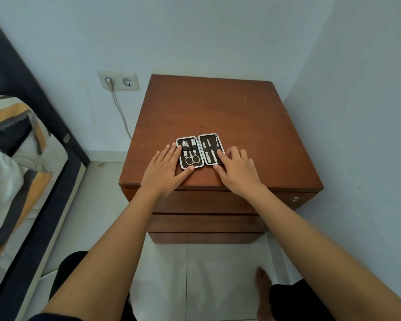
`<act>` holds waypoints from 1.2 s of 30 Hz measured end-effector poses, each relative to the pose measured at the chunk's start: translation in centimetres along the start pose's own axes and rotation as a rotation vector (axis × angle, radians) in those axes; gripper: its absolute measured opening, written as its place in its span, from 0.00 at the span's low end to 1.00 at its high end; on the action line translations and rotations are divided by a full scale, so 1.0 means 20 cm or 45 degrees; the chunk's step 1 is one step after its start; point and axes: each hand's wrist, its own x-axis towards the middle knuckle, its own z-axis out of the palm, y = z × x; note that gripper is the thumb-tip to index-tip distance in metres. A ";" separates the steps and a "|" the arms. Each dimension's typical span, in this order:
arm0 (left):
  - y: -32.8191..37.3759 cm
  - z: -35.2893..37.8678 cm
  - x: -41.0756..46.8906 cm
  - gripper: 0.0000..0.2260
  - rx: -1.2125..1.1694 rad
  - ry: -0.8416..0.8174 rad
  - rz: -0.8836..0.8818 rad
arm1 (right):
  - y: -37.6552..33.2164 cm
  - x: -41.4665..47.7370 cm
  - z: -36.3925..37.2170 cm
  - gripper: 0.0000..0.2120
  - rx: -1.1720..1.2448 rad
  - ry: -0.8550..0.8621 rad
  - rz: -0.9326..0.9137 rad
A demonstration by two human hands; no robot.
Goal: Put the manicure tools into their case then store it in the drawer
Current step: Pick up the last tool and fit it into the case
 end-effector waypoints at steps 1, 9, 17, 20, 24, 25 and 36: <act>0.00 0.00 0.00 0.33 -0.001 0.002 0.002 | 0.00 0.01 0.00 0.23 -0.003 -0.001 -0.001; -0.01 0.01 0.00 0.37 0.002 0.023 0.018 | 0.14 0.07 0.01 0.21 0.289 0.193 0.074; -0.02 0.02 0.01 0.37 -0.004 0.058 0.011 | 0.35 0.53 0.08 0.32 0.156 -0.068 0.278; -0.02 0.03 0.01 0.37 -0.004 0.065 0.014 | 0.39 0.70 0.07 0.36 0.127 -0.143 0.348; -0.02 0.03 0.01 0.37 -0.014 0.081 0.013 | 0.41 0.83 0.08 0.39 0.100 -0.156 0.325; -0.02 0.03 0.01 0.37 -0.014 0.081 0.017 | 0.41 0.85 0.07 0.39 0.102 -0.153 0.323; -0.02 0.03 0.01 0.37 0.013 0.075 0.011 | 0.44 0.81 0.09 0.38 0.087 -0.139 0.267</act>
